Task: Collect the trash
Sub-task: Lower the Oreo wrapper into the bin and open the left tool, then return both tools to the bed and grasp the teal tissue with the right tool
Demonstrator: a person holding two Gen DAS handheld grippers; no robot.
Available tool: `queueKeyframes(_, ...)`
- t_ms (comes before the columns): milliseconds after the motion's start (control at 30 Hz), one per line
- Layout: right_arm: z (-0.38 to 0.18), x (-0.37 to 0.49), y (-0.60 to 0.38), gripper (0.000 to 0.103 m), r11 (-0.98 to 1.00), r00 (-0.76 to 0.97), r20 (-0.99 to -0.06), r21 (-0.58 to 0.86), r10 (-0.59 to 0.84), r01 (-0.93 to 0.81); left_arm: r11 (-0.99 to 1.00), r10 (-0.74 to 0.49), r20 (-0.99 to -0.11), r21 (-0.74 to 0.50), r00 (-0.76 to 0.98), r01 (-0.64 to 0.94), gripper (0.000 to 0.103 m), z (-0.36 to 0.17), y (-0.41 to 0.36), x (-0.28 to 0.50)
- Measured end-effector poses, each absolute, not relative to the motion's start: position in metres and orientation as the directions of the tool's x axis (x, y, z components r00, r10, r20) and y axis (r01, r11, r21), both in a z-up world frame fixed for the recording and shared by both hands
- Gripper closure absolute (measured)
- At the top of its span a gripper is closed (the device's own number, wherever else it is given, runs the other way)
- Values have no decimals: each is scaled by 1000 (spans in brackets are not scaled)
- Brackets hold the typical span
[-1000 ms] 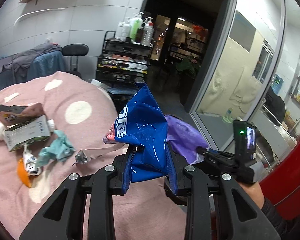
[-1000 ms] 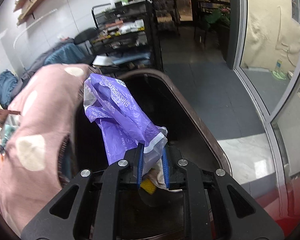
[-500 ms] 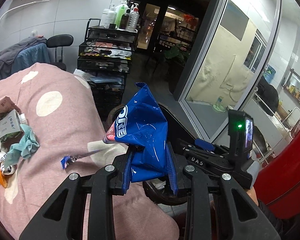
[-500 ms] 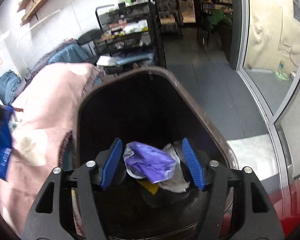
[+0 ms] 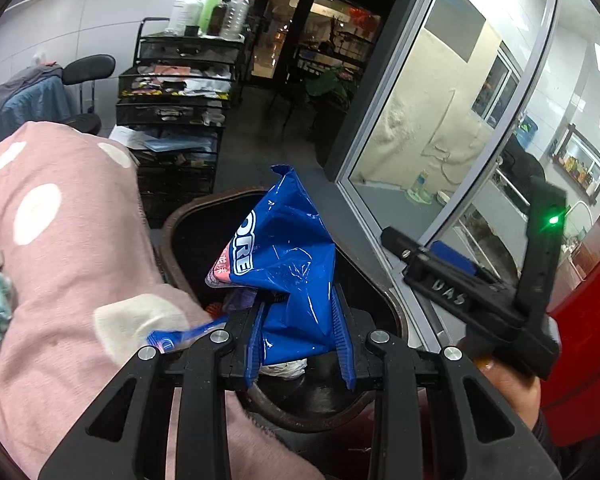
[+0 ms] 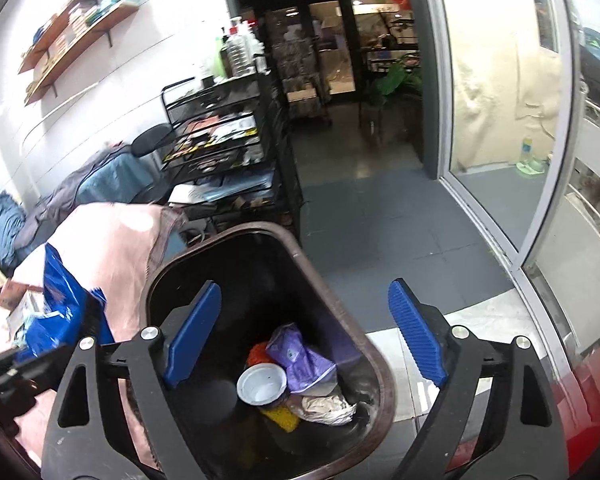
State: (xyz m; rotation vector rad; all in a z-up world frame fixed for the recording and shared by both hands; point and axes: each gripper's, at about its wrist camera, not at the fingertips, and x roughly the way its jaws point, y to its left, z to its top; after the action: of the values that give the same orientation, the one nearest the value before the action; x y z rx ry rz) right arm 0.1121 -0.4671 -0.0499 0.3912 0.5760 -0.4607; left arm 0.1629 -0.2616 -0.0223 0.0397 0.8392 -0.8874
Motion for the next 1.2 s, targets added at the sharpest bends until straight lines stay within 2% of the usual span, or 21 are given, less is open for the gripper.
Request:
queueKeyframes(233,-47,103,-482,11,794,711,-597,192,-371,576,648,-653,-697,-313,296,694,73,-37,-281,171)
queueKeyframes(500,-47,97,-495,10,773,698,-603,201,-386,602,644,-620,-733,-272,279,715,72,-46,-303,170)
queueKeyframes(567,-47,97,-498,9,771,696,-604,201,-388,605,650,-608,-740,-256,288,715,64,-48,-305,170)
queueKeyframes(633,-47,97,-499,8,770,696,-604,202,-389,606,655,-599,-745,-243,295,715,43,-50,-307,169)
queueKeyframes(833,-49,96,-502,6,761,686,-609,198,-399,618,667,-572,-745,-178,344,724,16,-52,-308,166)
queueKeyframes(933,-49,98,-503,6,760,687,-610,204,-395,617,662,-574,-741,-171,348,729,10,-51,-308,166)
queueKeyframes(1200,-50,99,-499,6,776,699,-606,201,-381,598,664,-585,-704,-130,403,737,9,-39,-300,155)
